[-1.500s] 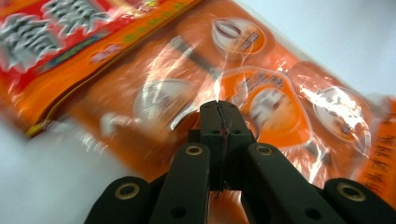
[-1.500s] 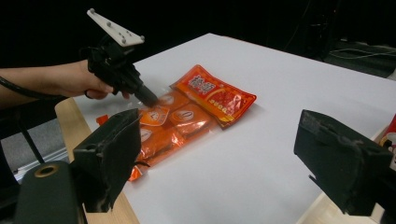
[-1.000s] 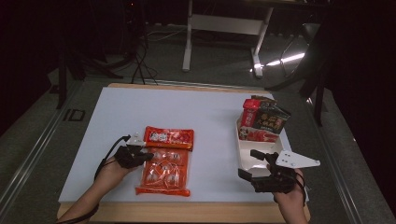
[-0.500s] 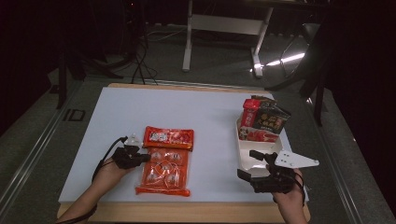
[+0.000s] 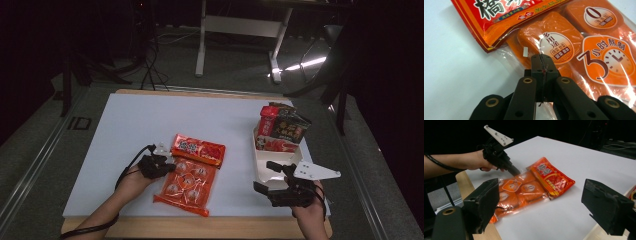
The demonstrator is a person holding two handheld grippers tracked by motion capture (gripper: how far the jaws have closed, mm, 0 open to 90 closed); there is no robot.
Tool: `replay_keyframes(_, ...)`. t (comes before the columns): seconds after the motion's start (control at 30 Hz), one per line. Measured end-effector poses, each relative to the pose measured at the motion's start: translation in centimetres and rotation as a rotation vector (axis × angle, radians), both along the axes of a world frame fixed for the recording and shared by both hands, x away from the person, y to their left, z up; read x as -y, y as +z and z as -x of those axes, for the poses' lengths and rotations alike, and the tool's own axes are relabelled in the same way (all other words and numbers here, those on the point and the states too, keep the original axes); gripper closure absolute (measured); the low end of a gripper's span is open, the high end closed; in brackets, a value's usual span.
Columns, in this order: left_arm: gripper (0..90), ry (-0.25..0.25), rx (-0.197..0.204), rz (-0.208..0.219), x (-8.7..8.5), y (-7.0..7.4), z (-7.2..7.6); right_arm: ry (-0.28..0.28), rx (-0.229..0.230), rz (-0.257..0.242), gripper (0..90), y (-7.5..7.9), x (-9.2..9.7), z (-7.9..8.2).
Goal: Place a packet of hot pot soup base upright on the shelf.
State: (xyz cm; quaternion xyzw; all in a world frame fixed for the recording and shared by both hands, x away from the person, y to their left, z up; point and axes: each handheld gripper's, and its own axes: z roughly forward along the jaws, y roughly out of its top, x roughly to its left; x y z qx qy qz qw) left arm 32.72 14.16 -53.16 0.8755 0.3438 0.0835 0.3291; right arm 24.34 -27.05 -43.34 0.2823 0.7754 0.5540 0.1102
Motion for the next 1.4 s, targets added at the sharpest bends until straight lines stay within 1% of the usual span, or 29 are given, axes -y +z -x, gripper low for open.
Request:
replay_keyframes(0.07, 90.0, -0.016, 0.005, -0.001, 0.6, 0.0, -0.2, 0.001, 0.001, 0.000, 14.9, 0.0, 0.0, 0.0)
replay_keyframes(0.1, 90.0, -0.016, 0.005, -0.001, 0.6, 0.0, -0.2, 0.001, 0.003, 0.002, 14.9, 0.0, 0.0, 0.1)
replay_keyframes(0.13, 90.0, -0.031, 0.009, 0.001, 1.1, 0.0, -0.3, 0.001, 0.004, 0.001, 14.9, 0.1, 0.0, 0.1)
replay_keyframes(0.23, 90.0, -0.044, 0.017, -0.001, 1.2, 0.0, -0.4, 0.000, 0.004, 0.000, 14.9, 0.1, 0.1, 0.1)
replay_keyframes(0.27, 90.0, -0.056, 0.021, 0.011, 0.8, 0.1, -0.4, -0.002, 0.003, -0.001, 14.9, 0.1, 0.1, 0.1)
replay_keyframes(0.3, 90.0, -0.061, 0.018, 0.019, 0.6, 0.2, -0.4, -0.001, 0.002, -0.001, 14.9, 0.0, 0.1, 0.1)
replay_keyframes(0.33, 90.0, -0.060, 0.024, 0.022, 0.3, 0.3, -0.2, -0.001, 0.002, -0.001, 14.9, 0.0, 0.2, 0.1)
replay_keyframes(0.43, 90.0, -0.073, 0.027, 0.011, -0.2, 0.5, 0.2, 0.000, 0.001, -0.003, 14.9, 0.0, 0.2, 0.1)
replay_keyframes(0.47, 90.0, -0.085, 0.029, 0.005, -0.7, 0.7, 0.8, -0.001, 0.001, -0.002, 14.9, 0.1, 0.2, 0.1)
replay_keyframes(0.53, 90.0, -0.086, 0.015, 0.005, -1.2, 0.8, 1.3, 0.001, 0.002, -0.003, 14.9, 0.1, 0.1, 0.1)
replay_keyframes(0.57, 90.0, -0.086, 0.015, 0.005, -1.2, 0.8, 1.3, 0.001, 0.002, -0.003, 14.9, 0.1, 0.1, 0.1)
replay_keyframes(0.6, 90.0, -0.098, -0.012, 0.006, -1.6, 0.7, 1.9, 0.003, 0.004, -0.002, 14.9, 0.2, 0.0, 0.1)
replay_keyframes(0.63, 90.0, -0.101, -0.017, -0.004, -1.8, 0.6, 2.2, 0.003, 0.003, -0.001, 14.9, 0.2, 0.0, 0.1)
replay_keyframes(0.67, 90.0, -0.101, -0.017, -0.004, -1.8, 0.6, 2.2, 0.003, 0.003, -0.001, 14.9, 0.2, 0.0, 0.1)
replay_keyframes(0.7, 90.0, -0.112, -0.035, 0.003, -2.0, 0.4, 2.8, 0.001, 0.004, 0.000, 14.9, 0.2, 0.0, 0.1)
replay_keyframes(0.77, 90.0, -0.116, -0.041, 0.006, -2.2, 0.3, 3.0, 0.002, 0.003, -0.001, 14.9, 0.2, 0.0, 0.1)
replay_keyframes(0.83, 90.0, -0.122, -0.062, 0.016, -2.3, 0.2, 3.6, 0.002, 0.003, 0.000, 14.9, 0.2, 0.0, 0.2)
replay_keyframes(0.9, 90.0, -0.135, -0.075, 0.023, -2.2, 0.1, 3.9, 0.002, 0.003, 0.002, 14.9, 0.2, 0.0, 0.2)
replay_keyframes(0.93, 90.0, -0.135, -0.075, 0.023, -2.2, 0.1, 3.9, 0.002, 0.002, 0.002, 14.9, 0.2, 0.0, 0.2)
replay_keyframes(0.97, 90.0, -0.147, -0.060, 0.008, -1.8, -0.1, 4.1, 0.003, 0.001, 0.001, 14.9, 0.2, 0.0, 0.2)
replay_keyframes(1.03, 90.0, -0.143, -0.065, 0.000, -1.6, 0.0, 4.1, 0.003, 0.001, 0.001, 14.9, 0.2, 0.0, 0.2)
replay_keyframes(1.13, 90.0, -0.136, -0.073, 0.000, -1.4, 0.1, 4.0, 0.003, 0.002, 0.000, 14.9, 0.2, -0.1, 0.2)
replay_keyframes(1.3, 90.0, -0.127, -0.080, 0.025, -0.9, -0.1, 3.9, 0.006, 0.002, -0.001, 14.9, 0.2, -0.1, 0.1)
replay_keyframes(1.4, 90.0, -0.141, -0.085, 0.038, -0.1, -0.1, 3.9, 0.008, -0.001, 0.003, 14.9, 0.1, -0.2, 0.1)
